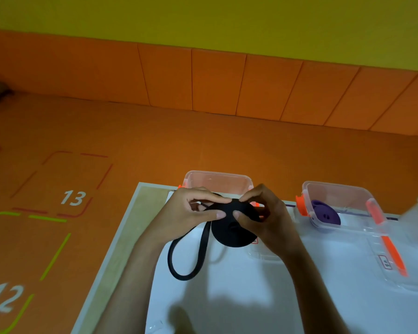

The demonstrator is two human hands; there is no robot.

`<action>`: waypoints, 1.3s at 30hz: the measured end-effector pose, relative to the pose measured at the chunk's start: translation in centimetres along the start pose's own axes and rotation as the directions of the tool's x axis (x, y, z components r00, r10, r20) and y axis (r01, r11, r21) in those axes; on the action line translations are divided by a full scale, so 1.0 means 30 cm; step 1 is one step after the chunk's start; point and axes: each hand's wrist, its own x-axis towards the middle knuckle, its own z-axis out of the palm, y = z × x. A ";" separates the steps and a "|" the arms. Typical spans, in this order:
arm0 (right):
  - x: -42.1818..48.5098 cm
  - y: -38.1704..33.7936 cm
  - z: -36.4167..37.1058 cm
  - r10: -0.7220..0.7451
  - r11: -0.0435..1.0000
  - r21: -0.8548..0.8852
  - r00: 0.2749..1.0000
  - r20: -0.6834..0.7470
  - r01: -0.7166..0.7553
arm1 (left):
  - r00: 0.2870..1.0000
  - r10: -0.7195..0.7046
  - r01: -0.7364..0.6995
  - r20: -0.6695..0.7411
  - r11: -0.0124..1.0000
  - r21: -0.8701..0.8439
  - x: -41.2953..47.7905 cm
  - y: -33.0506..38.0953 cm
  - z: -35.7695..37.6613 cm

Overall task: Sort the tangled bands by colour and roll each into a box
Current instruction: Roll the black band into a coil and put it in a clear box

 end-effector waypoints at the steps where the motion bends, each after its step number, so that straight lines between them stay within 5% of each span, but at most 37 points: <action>1: -0.003 0.001 -0.004 0.003 1.000 0.011 1.000 0.030 -0.004 | 1.000 0.002 -0.002 0.001 1.000 0.003 0.001 0.004 0.003; 19: -0.131 -0.023 0.019 -0.068 0.994 -0.095 0.994 -0.084 0.060 | 0.976 0.098 -0.113 -0.195 0.991 -0.071 -0.092 -0.029 0.120; 26: -0.210 -0.037 0.000 -0.088 0.986 -0.155 0.984 -0.156 0.064 | 0.942 -0.100 0.189 -0.321 0.948 0.258 -0.267 -0.125 0.119; 30: -0.276 -0.039 -0.057 -0.104 0.987 -0.142 0.980 -0.170 0.080 | 0.834 -0.265 0.317 -0.484 0.948 0.028 -0.373 -0.192 0.171; 35: -0.426 -0.044 -0.127 -0.107 0.988 -0.134 0.976 -0.190 0.082 | 0.686 -0.251 0.216 -0.683 0.967 -0.138 -0.490 -0.161 0.312; 39: -0.569 -0.011 -0.217 -0.047 0.994 -0.106 0.972 -0.231 0.023 | 0.658 -0.336 0.130 -0.674 0.932 -0.338 -0.572 -0.104 0.435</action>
